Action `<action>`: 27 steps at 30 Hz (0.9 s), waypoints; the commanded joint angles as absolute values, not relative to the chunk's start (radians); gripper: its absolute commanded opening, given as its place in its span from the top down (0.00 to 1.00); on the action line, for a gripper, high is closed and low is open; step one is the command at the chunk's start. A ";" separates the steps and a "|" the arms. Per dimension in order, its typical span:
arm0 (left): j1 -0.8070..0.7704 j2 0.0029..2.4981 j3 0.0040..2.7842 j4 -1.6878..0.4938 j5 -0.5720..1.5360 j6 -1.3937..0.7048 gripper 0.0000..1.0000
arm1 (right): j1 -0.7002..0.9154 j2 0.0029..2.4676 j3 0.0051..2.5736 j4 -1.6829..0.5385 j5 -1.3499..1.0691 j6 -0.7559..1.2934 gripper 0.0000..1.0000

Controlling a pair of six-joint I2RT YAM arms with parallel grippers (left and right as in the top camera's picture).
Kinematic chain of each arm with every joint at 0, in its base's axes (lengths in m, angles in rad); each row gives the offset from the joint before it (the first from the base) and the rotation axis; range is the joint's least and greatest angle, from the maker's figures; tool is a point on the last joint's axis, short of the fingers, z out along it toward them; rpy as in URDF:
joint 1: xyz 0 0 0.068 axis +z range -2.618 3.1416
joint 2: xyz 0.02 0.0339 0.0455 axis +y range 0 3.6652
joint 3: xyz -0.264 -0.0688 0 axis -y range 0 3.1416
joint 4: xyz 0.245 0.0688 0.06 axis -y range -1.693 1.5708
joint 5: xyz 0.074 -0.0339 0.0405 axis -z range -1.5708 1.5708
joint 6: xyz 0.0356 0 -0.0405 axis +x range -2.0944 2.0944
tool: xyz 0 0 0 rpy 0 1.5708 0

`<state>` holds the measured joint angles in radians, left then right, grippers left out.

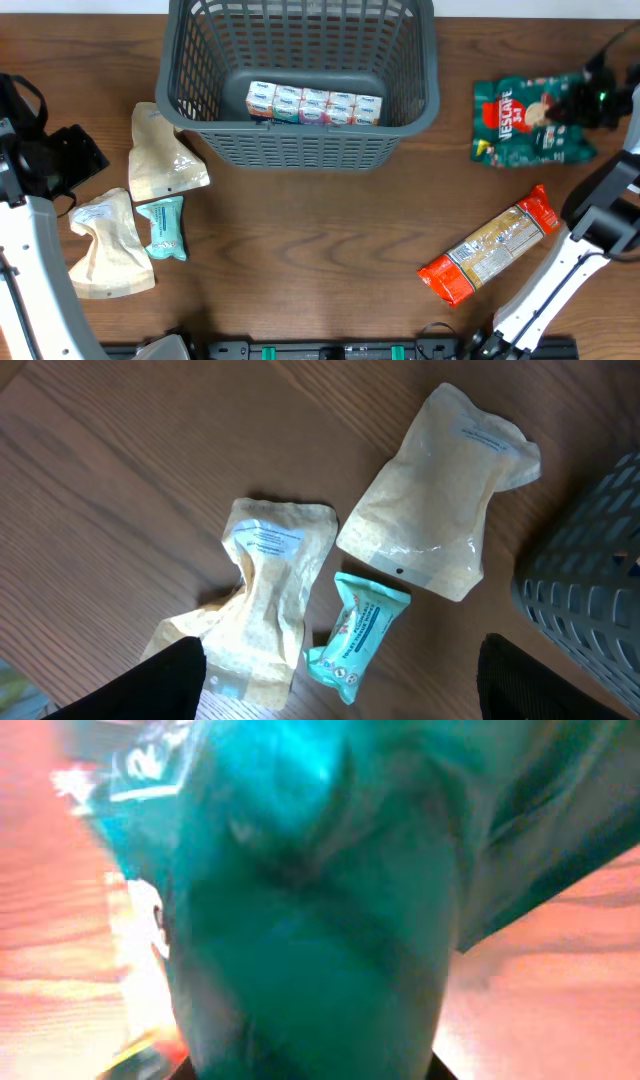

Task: Pack container
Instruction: 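Lift the Nescafé bag over and drop it into the basket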

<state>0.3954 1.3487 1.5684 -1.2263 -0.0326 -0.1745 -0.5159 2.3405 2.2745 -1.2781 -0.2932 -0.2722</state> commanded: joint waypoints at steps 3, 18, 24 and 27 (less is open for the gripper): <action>0.391 1.350 1.586 -1.229 -0.033 -0.150 0.23 | -0.418 1.946 2.310 -1.248 -0.211 -0.180 0.99; 0.391 1.350 1.586 -1.229 -0.033 -0.139 0.23 | -0.031 1.609 2.310 -0.899 -0.138 -0.088 0.99; 0.391 1.350 1.586 -1.230 -0.033 -0.139 0.23 | 0.134 1.670 2.309 -0.832 -0.319 -0.315 0.99; 0.391 1.350 1.586 -1.230 -0.033 -0.139 0.23 | 0.220 1.718 2.309 -0.805 -0.373 -0.415 0.99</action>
<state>0.3954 1.3487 1.5684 -1.2270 -0.0326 -0.1555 0.1471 1.6917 2.2898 -0.8455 -0.2485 -0.2783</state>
